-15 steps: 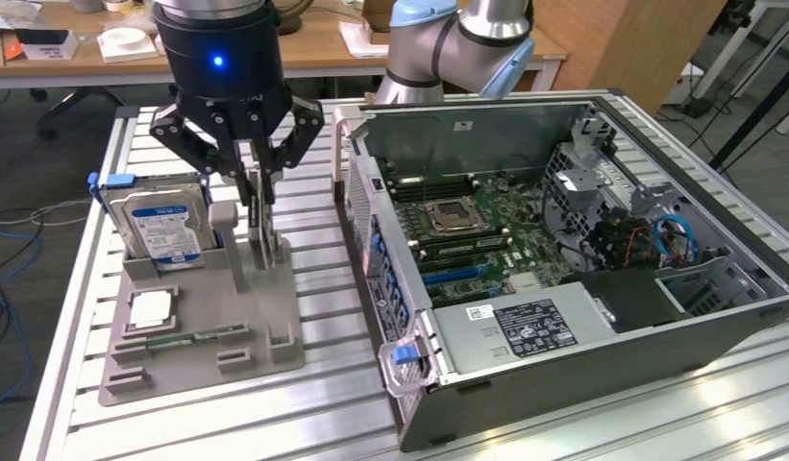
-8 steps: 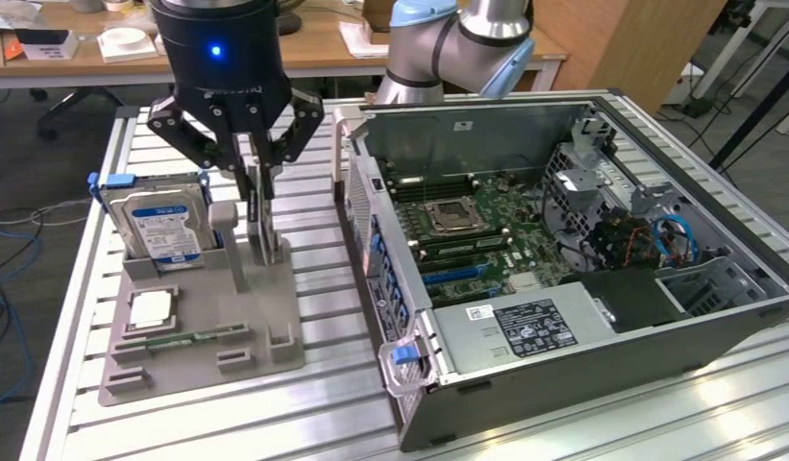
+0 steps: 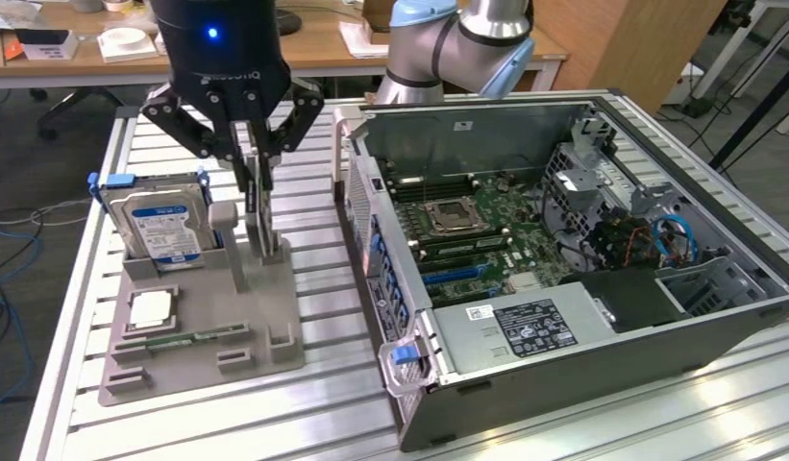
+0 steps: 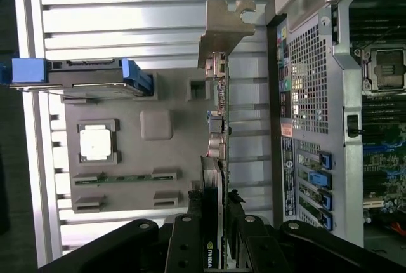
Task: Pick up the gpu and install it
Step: 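Pick up the gpu and move the gpu toward the slot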
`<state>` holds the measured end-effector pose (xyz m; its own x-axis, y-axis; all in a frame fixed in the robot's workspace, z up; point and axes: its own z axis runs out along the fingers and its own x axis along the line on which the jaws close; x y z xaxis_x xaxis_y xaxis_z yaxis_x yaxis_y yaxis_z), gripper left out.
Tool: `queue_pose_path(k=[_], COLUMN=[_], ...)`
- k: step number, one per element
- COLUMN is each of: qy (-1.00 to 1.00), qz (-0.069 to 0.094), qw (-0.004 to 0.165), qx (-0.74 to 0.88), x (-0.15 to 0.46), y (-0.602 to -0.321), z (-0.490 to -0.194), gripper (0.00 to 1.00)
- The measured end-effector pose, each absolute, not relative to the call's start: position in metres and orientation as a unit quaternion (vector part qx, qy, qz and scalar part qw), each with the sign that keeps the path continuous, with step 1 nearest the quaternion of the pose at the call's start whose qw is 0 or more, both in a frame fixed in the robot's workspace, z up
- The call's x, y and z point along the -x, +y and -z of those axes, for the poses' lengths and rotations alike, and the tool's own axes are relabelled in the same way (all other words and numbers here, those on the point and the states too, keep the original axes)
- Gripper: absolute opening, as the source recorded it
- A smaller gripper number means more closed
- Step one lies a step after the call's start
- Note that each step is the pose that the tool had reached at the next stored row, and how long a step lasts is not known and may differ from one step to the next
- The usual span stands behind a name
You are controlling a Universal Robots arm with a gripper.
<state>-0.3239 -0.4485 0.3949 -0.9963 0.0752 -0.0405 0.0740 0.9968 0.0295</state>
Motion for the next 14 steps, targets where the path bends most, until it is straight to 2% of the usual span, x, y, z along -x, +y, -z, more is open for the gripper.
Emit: queue_pose_path(k=[14], qy=[0.999], qz=[-0.014], qw=[0.021], qx=[-0.037], x=[0.324], y=[-0.449], z=[-0.419], gripper=[0.26])
